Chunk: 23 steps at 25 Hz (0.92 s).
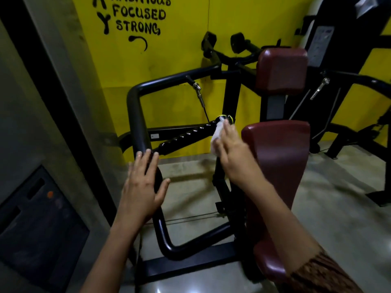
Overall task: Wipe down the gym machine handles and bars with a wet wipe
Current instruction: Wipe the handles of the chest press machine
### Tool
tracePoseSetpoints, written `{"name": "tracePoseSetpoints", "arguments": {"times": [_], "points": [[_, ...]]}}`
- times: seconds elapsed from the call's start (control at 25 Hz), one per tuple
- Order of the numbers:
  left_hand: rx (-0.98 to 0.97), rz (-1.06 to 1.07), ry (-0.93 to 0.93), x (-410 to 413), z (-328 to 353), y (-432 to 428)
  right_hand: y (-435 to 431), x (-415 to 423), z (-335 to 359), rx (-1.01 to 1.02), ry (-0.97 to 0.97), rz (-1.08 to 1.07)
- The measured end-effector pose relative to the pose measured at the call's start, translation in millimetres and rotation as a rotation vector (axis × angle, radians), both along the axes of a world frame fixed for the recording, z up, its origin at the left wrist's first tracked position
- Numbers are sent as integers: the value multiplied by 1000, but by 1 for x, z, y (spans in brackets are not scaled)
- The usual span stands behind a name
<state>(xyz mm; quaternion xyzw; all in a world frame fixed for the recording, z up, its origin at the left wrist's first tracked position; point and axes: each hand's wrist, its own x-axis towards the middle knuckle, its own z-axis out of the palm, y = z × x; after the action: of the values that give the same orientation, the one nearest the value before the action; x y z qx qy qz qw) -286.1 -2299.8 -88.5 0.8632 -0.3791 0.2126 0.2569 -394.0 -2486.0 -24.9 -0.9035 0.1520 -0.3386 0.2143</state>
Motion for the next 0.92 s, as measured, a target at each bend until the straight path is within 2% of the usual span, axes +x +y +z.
{"name": "tracePoseSetpoints", "arguments": {"times": [0.08, 0.16, 0.32, 0.4, 0.52, 0.64, 0.72, 0.8, 0.92], "points": [[-39, 2, 154, 11, -5, 1, 4, 1, -26, -169, 54, -34], [-114, -52, 268, 14, -9, 2, 17, -16, -46, -206, 14, -91], [-160, -67, 275, 15, -11, 0, 13, -10, -34, -249, 73, -93], [-163, -65, 282, 15, -12, 0, -1, 13, -11, -193, 132, -58], [-167, -66, 284, 15, -15, 1, -15, 25, 10, -14, 44, -47], [-180, -75, 289, 15, -14, 0, 1, -2, -2, 115, -23, -88], [-189, -80, 301, 13, -14, 0, 17, -20, -14, 136, -44, -118], [-207, -73, 304, 13, -14, -1, 17, -22, -15, 97, 19, -133], [-198, -73, 295, 13, -15, -1, -2, 12, 7, 32, 95, -156]]}}
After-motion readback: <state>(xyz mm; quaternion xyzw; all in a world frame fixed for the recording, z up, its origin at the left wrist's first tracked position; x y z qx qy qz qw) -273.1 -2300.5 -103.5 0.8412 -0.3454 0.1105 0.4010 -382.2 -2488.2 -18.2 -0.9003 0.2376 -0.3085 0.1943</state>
